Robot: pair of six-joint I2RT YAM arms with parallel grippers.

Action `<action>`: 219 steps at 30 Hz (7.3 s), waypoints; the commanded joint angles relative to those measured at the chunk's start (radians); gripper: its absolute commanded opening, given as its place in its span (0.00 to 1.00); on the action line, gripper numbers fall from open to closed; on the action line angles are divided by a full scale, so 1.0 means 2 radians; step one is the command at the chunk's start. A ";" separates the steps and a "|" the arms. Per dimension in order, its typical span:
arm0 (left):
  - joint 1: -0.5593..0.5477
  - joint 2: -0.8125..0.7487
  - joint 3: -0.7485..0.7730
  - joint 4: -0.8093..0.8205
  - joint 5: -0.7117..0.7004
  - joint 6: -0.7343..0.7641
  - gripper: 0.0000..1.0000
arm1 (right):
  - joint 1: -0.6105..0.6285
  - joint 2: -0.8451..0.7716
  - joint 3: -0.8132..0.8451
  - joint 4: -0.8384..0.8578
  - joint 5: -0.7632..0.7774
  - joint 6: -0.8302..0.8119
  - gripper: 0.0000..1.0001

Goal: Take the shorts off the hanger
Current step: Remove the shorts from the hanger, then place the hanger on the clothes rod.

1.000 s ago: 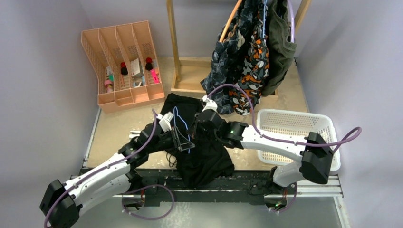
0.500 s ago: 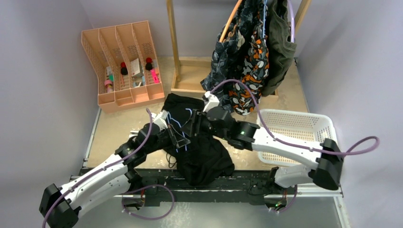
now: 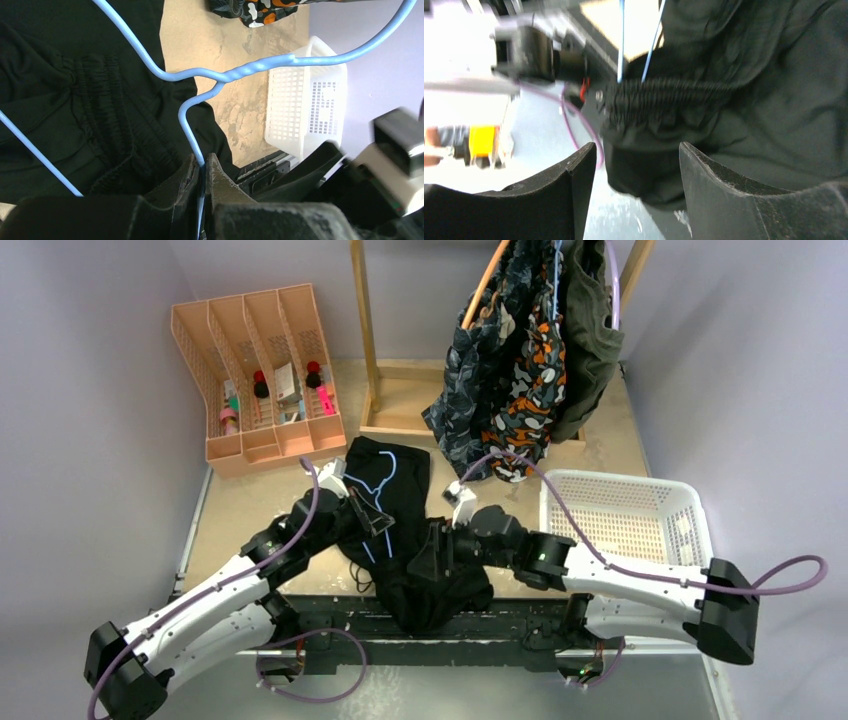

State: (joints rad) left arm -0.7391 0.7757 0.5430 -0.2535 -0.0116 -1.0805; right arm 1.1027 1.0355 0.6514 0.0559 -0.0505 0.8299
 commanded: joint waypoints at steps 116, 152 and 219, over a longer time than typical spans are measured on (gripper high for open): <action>0.002 -0.052 0.188 -0.208 -0.081 0.052 0.00 | -0.030 0.052 0.138 -0.266 0.227 -0.005 0.22; 0.003 0.043 0.341 -0.227 -0.226 -0.044 0.00 | 0.067 0.127 0.300 -0.190 0.163 -0.197 0.59; 0.003 -0.069 0.273 -0.366 -0.301 0.019 0.71 | -0.113 0.386 0.868 -0.445 0.285 -0.263 0.00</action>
State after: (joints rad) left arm -0.7353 0.6495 1.0863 -1.0119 -0.6098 -1.0763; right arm 0.9009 1.7794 2.2768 -0.8227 0.5556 0.3523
